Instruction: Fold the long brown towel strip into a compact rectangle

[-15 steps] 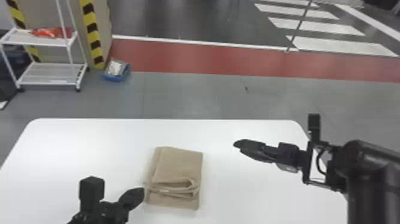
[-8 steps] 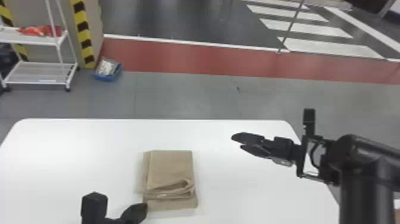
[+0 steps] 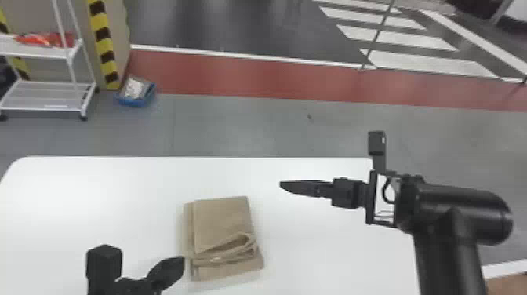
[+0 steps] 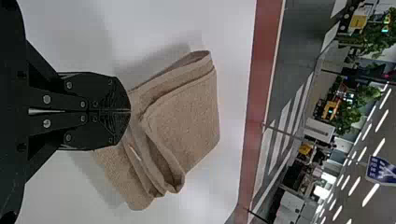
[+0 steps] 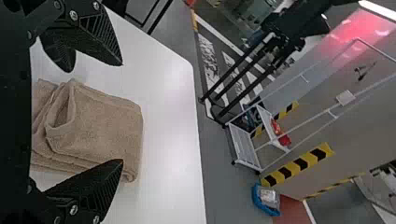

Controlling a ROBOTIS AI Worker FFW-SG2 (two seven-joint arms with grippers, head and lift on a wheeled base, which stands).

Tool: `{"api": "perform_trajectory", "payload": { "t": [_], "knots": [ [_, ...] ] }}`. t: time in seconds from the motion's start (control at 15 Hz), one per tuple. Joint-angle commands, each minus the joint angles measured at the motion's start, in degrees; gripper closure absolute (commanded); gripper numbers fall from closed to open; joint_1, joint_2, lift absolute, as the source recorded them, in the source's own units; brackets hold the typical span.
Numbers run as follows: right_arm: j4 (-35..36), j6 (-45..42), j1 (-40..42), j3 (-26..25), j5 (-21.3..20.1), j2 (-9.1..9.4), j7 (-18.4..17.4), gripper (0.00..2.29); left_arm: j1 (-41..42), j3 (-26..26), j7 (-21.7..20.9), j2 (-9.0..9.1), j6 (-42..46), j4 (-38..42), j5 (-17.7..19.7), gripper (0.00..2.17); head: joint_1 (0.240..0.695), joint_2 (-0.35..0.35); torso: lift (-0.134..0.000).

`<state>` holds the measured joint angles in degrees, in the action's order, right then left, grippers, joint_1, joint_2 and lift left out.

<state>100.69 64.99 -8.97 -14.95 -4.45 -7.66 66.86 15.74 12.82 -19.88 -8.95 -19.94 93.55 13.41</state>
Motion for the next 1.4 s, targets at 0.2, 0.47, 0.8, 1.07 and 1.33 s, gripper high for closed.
{"api": "perform_trajectory", "payload": {
  "t": [0.2,0.47,0.8,1.07,1.33],
  "knots": [
    [-1.29,-34.44,2.38,13.01,-24.03,0.36,4.95,0.24,3.34,-5.61,-0.52,-0.37,-3.23,4.01,0.74,1.38,0.695,-0.099,0.0],
    [-4.1,-51.67,4.75,15.39,-36.16,0.27,6.09,0.28,2.9,-5.96,1.86,-0.11,-6.39,4.01,0.74,1.38,0.695,-0.038,0.0],
    [-13.33,-73.29,4.49,18.2,-40.99,0.45,6.18,0.41,3.51,-6.23,1.86,-0.28,-6.22,3.92,1.18,1.38,0.695,-0.008,0.0],
    [-18.51,-75.22,3.34,22.07,-46.18,1.68,4.77,0.46,4.92,-7.37,1.24,-0.55,-5.86,4.71,1.09,1.38,0.695,0.046,0.0],
    [-21.5,-75.22,2.82,22.95,-49.25,2.38,3.36,0.47,5.09,-7.54,0.8,-0.63,-6.04,4.89,1.09,1.38,0.695,0.075,0.0]
  ]
}}
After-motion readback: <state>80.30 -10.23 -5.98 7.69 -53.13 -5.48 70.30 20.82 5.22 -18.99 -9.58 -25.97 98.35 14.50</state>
